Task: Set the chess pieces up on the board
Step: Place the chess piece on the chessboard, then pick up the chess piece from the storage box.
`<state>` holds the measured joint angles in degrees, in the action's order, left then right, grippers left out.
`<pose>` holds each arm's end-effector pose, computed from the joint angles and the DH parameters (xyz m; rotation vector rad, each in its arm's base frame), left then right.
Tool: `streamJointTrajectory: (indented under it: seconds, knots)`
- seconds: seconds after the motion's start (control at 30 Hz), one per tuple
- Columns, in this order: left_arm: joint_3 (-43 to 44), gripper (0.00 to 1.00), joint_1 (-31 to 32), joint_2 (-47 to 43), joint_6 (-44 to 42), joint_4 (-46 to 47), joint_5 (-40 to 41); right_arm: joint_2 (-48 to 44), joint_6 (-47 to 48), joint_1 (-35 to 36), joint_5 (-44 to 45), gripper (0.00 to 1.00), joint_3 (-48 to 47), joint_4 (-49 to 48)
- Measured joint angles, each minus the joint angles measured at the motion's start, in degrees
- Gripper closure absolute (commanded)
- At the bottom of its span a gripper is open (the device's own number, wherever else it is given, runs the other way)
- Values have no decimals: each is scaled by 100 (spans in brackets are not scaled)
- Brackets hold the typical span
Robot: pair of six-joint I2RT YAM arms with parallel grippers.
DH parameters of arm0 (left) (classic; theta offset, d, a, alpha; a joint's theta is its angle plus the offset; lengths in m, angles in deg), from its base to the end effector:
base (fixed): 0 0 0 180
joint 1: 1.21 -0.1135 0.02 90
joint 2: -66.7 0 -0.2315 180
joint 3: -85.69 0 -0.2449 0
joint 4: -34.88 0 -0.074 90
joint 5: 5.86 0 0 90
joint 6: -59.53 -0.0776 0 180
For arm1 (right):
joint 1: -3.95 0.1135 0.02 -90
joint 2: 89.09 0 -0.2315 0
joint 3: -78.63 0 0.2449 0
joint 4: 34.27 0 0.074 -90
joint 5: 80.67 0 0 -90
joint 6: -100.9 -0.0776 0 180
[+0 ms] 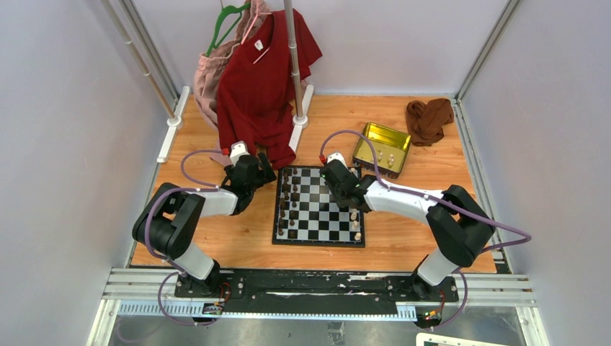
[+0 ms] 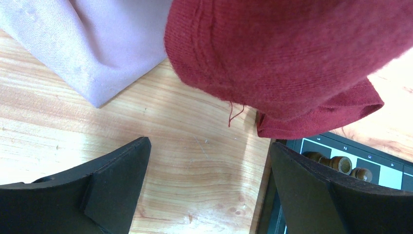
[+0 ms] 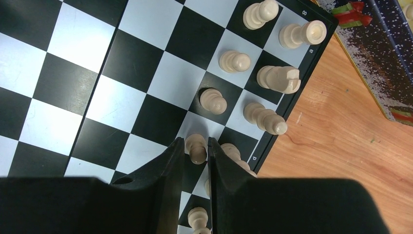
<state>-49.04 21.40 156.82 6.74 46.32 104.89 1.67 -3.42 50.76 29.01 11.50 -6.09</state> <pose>0.3027 -0.0963 0.0916 -0.4744 2.0666 -0.2315 0.2506 0.2288 0.1312 -0.5332 2.3451 0.0641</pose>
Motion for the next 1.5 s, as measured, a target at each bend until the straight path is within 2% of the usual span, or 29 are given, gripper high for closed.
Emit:
streamJointTrajectory:
  seconds: [0.43, 0.83, 1.07, 1.27, 1.5]
  knots:
    - [0, 0, 0, 0, -22, 0, -4, -42, 7, 0, -2, 71, 0, 17]
    - [-2, 0, 0, 0, -20, 0, -7, -850, 42, 144, 94, 71, -50, 136]
    - [-4, 0, 0, -7, -20, -2, -7, -1032, 190, 17, 503, 57, -345, 149]
    - [-4, 0, 0, -9, -22, -4, -4, -962, 295, -935, 555, 54, -686, 105]
    - [-9, 0, 0, -9, -42, -2, -11, -284, 306, -2234, 334, 53, -1169, -42]
